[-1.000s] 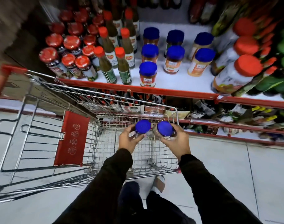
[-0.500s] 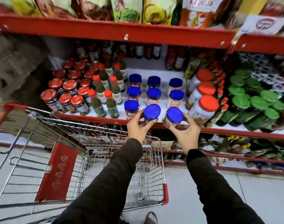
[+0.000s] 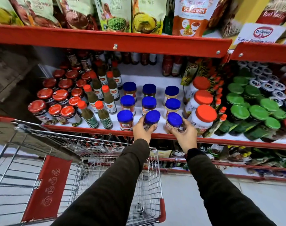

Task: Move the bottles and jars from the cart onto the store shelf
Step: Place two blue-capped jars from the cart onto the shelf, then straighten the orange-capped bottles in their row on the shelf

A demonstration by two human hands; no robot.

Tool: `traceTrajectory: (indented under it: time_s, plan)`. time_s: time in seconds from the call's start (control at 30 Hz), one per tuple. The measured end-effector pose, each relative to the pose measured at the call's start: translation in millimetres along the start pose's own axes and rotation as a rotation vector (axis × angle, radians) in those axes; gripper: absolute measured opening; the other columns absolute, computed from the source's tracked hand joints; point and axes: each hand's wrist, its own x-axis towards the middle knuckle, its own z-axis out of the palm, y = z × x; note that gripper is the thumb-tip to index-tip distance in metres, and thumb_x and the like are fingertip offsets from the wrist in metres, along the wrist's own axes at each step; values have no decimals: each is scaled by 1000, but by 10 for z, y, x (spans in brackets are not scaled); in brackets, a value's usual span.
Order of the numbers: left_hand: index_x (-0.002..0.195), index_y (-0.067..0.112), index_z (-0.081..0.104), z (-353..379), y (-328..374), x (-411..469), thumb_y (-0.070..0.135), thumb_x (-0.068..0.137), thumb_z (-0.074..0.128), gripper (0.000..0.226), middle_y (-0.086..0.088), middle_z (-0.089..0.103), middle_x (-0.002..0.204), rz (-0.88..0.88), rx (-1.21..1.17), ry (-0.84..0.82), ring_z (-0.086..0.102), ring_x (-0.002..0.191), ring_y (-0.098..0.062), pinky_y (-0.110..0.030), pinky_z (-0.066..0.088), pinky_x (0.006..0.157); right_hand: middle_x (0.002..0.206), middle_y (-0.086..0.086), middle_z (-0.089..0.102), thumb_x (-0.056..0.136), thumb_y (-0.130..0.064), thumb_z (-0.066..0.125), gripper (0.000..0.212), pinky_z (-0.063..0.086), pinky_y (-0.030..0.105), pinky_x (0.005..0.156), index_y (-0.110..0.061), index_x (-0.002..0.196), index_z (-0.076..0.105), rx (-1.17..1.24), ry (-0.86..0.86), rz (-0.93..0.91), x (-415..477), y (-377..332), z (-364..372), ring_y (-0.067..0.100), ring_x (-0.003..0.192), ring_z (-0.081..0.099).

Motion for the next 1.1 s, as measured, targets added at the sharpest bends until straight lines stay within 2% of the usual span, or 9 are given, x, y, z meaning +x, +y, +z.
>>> traceTrajectory:
  time_s: [0.17, 0.3, 0.37, 0.4, 0.5, 0.6, 0.73, 0.87, 1.1]
  plan:
    - [136, 13, 53, 17, -9, 40, 10, 85, 73, 55, -8, 67, 125, -26, 30, 15, 61, 118, -23, -28, 41, 100, 141, 15, 61, 87, -4, 76, 79, 47, 46, 113, -12, 154, 35, -46, -105, 12, 68, -50, -30, 25, 128, 60]
    - [140, 14, 48, 1, -4, -75, 11, 86, 71, 59, -8, 64, 130, -21, 7, -6, 59, 122, -23, -25, 40, 98, 150, 13, 52, 90, -3, 71, 83, 45, 44, 114, -13, 159, 24, -111, -129, -14, 3, -108, -42, 25, 138, 52]
    - [144, 14, 44, -52, -19, -186, 12, 85, 72, 66, -8, 59, 137, 6, -22, -14, 56, 126, -21, -28, 41, 104, 158, 12, 41, 92, -3, 68, 81, 39, 46, 119, -13, 158, 23, -124, -85, -33, -94, -141, -18, 27, 145, 42]
    - [145, 14, 43, -88, -36, -252, 13, 85, 72, 66, -8, 57, 140, 30, -30, -4, 53, 129, -21, -31, 41, 108, 161, 12, 35, 92, -4, 67, 78, 34, 40, 121, -12, 158, 25, -147, -42, -61, -167, -159, 9, 27, 148, 37]
    - [143, 19, 45, -244, -104, -446, 23, 91, 65, 55, -5, 51, 145, 131, 0, 45, 48, 132, -17, -38, 41, 113, 160, 15, 28, 94, -13, 66, 71, 31, 34, 120, -9, 154, 30, -265, 102, -167, -405, -238, 161, 28, 149, 32]
    - [141, 31, 44, -493, -156, -550, 32, 97, 53, 45, 1, 47, 148, 302, 122, 67, 42, 131, -4, -19, 40, 109, 163, 17, 21, 96, -22, 64, 68, 28, 37, 124, -8, 153, 31, -358, 130, -239, -561, -393, 394, 31, 153, 25]
    - [148, 27, 36, -900, -206, -476, 35, 99, 46, 51, 1, 37, 157, 449, 340, 151, 26, 149, -14, -44, 26, 122, 168, 14, 16, 98, -29, 61, 68, 18, 48, 128, -14, 156, 30, -388, 47, -310, -634, -659, 761, 31, 158, 12]
    - [153, 22, 25, -1398, -252, -347, 33, 99, 48, 60, 0, 25, 163, 471, 368, 249, 9, 153, -10, -45, 12, 126, 168, 7, 18, 100, -31, 59, 64, 23, 51, 127, -15, 156, 32, -318, -46, -353, -644, -954, 1185, 27, 159, 11]
    - [157, 19, 11, -2185, -346, 52, 27, 100, 51, 70, 0, 9, 166, 308, 138, 317, 11, 151, -6, -24, 17, 119, 165, 4, 30, 96, -32, 68, 72, 29, 33, 123, -15, 156, 33, -171, -172, -290, -598, -1426, 1961, 20, 151, 31]
